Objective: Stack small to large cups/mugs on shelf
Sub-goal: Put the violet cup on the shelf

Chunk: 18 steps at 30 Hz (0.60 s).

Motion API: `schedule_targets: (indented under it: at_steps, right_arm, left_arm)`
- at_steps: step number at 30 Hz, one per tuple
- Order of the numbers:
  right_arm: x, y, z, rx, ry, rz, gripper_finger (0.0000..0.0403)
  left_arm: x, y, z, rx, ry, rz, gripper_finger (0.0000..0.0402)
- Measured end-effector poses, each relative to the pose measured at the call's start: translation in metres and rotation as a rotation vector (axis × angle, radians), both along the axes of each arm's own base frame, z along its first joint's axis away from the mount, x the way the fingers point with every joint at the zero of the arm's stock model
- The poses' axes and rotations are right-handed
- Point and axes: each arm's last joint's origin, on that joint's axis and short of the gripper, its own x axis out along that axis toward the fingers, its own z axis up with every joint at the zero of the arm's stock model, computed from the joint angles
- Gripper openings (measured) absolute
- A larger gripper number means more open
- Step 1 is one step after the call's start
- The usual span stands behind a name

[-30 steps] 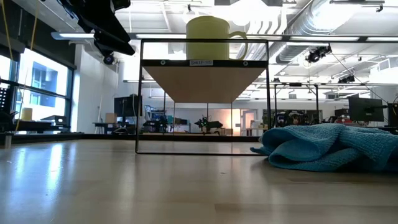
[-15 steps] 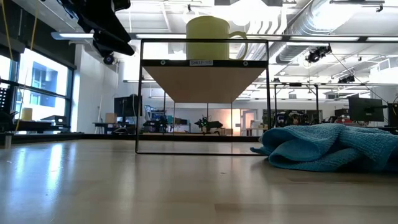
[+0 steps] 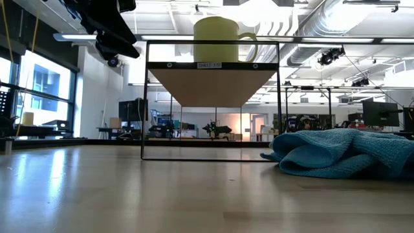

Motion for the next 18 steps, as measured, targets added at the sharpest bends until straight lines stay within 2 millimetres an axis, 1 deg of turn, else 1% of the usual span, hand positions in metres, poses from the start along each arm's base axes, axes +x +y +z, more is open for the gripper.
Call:
schedule_targets:
  at_steps: [2, 4, 9, 12, 18]
  right_arm:
    - [0.007, 0.002, 0.000, 0.021, -0.027, 0.031, 0.0071]
    - [0.012, 0.002, -0.004, 0.020, -0.016, 0.053, 0.0071]
    - [0.027, 0.000, -0.023, 0.037, 0.123, 0.072, 0.0071]
    - [0.036, -0.002, -0.032, 0.046, 0.175, 0.097, 0.0071]
    - [0.042, -0.006, -0.035, 0.055, 0.199, 0.104, 0.0071]
  left_arm:
    - [0.000, 0.000, 0.000, -0.001, 0.000, 0.001, 0.0184]
    - [0.000, 0.000, 0.000, -0.002, 0.000, 0.002, 0.0184]
    - [0.000, 0.000, 0.000, -0.002, 0.000, 0.002, 0.0184]
    - [0.000, 0.000, 0.000, -0.002, 0.000, 0.003, 0.0184]
    - [0.000, 0.000, 0.000, -0.002, 0.000, 0.003, 0.0184]
